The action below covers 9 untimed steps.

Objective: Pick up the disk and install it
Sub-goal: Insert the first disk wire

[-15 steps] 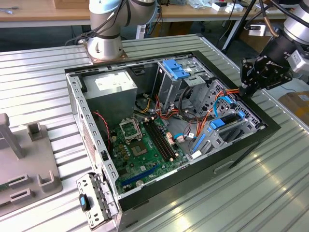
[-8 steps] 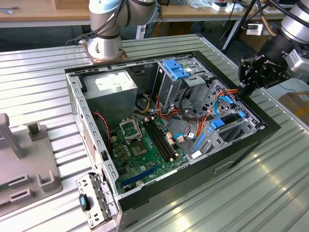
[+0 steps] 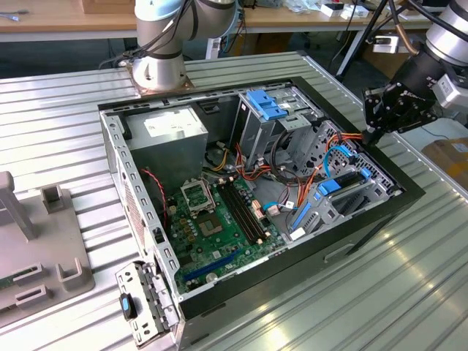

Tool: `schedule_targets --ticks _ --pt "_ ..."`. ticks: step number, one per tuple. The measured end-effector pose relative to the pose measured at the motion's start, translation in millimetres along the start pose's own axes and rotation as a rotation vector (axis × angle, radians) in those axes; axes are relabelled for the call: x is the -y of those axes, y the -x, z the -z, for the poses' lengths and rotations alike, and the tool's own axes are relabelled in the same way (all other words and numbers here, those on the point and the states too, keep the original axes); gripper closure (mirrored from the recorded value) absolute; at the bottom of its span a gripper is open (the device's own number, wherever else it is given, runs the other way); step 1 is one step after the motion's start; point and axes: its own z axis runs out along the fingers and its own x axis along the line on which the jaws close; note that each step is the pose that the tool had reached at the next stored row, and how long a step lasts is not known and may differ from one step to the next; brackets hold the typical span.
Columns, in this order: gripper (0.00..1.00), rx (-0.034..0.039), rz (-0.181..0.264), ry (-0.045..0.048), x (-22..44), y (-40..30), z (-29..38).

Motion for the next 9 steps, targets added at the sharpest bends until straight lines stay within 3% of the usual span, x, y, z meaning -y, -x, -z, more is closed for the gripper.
schedule_targets --ticks 5,7,9 --pt "0.84 0.0003 0.000 -0.0003 0.0 0.0 0.3" --pt "0.84 -0.0004 0.000 -0.0005 0.6 0.2 7.5" --pt "0.84 -0.0005 0.000 -0.0007 0.5 0.2 7.7"
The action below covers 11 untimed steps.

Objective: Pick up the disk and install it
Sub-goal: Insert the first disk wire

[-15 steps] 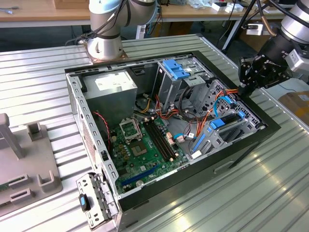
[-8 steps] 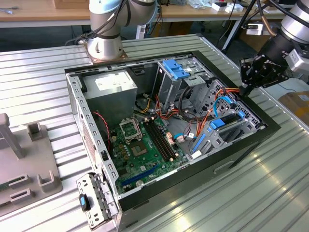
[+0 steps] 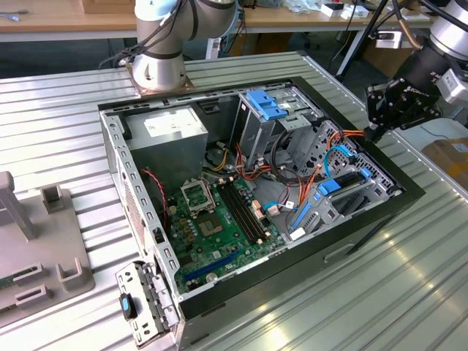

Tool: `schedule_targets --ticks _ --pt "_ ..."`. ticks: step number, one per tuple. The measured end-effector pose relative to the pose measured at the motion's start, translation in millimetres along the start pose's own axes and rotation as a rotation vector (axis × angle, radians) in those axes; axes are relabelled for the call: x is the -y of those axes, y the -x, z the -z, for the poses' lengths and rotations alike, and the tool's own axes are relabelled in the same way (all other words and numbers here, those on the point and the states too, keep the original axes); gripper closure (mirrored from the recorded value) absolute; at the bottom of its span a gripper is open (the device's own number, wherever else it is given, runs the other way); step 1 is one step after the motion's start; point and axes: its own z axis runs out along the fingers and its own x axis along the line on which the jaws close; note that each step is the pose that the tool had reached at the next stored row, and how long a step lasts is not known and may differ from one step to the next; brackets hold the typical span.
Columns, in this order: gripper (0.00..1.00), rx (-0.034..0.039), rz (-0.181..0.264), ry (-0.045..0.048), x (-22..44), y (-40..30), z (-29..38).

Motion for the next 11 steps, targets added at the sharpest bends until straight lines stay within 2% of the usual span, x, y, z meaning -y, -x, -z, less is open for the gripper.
schedule_targets --ticks 9,11 --pt "0.84 -0.0027 0.000 -0.0013 -1.3 2.0 0.4" --pt "0.84 -0.0129 0.001 -0.0084 -8.3 12.3 0.4"
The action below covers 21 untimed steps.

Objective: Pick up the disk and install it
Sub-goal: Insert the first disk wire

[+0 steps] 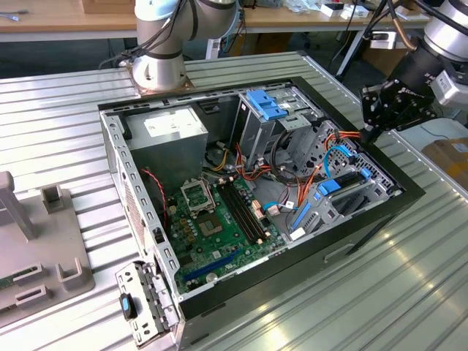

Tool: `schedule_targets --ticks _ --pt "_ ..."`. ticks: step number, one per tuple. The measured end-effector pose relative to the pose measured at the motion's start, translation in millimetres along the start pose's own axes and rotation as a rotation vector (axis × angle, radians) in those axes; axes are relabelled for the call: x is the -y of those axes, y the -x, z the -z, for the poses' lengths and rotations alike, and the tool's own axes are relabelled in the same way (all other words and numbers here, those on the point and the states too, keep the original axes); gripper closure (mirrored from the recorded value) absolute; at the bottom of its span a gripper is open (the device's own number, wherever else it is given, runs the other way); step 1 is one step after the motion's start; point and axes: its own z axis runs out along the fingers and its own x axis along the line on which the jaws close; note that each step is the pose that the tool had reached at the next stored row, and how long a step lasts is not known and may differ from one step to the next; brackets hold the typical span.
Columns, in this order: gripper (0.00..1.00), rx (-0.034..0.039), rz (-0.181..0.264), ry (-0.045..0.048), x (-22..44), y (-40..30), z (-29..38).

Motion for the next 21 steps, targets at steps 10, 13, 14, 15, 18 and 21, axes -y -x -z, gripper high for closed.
schedule_targets --ticks 10,13,14,15,18,21 --pt "0.84 -0.0105 -0.011 -0.0075 -11.7 16.0 0.7" --pt "0.84 -0.0164 -0.079 -0.0081 -11.7 16.0 0.8" --pt "0.84 -0.0184 -0.101 -0.0082 -11.7 16.0 1.0" --pt "0.84 -0.0211 -0.132 -0.0086 -11.7 16.0 1.4" --pt "0.84 -0.0249 -0.177 -0.0092 -11.6 16.0 1.8" --pt "0.84 -0.0321 -0.260 -0.0100 -11.6 16.0 2.6"
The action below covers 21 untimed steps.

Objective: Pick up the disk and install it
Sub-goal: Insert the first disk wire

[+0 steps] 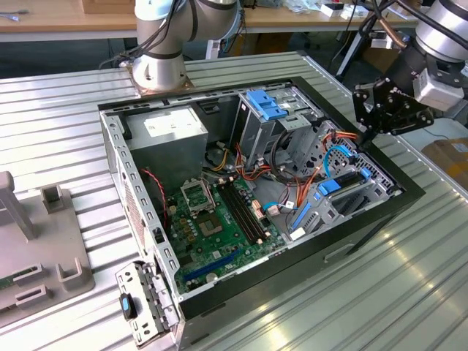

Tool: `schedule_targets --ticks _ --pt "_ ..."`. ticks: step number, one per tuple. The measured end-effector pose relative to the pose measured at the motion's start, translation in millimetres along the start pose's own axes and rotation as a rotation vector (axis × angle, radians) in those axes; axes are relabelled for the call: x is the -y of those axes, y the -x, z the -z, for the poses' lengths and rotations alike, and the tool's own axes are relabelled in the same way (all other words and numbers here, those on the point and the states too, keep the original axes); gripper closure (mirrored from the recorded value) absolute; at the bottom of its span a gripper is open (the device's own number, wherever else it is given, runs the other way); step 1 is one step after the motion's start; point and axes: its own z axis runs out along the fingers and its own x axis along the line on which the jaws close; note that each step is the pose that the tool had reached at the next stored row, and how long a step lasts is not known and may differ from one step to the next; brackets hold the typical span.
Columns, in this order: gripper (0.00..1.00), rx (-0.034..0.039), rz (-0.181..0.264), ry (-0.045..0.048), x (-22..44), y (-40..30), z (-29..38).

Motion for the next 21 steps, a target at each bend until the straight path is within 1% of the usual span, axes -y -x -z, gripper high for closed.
schedule_targets --ticks 1,3,4,5,8,9,11,12,16,17,18,21 --pt "0.84 -0.0028 -0.031 -0.0002 0.0 0.0 0.3" --pt "0.84 -0.0060 -0.067 -0.0004 0.1 0.0 0.6" --pt "0.84 -0.0089 -0.100 -0.0007 0.1 0.0 0.6" --pt "0.84 -0.0136 -0.151 -0.0009 0.1 0.0 0.7" --pt "0.84 -0.0201 -0.224 -0.0013 0.1 0.0 0.7" --pt "0.84 -0.0233 -0.259 -0.0015 0.1 0.0 0.7" --pt "0.84 -0.0263 -0.292 -0.0017 0.1 0.0 0.7" --pt "0.84 -0.0291 -0.323 -0.0019 0.1 0.0 0.7" --pt "0.84 -0.0355 -0.394 -0.0023 0.1 0.0 0.7" --pt "0.84 -0.0378 -0.419 -0.0024 0.1 0.0 0.7" --pt "0.84 -0.0409 -0.454 -0.0026 0.1 0.0 0.7" --pt "0.84 -0.0455 -0.504 -0.0029 0.0 0.0 0.6"
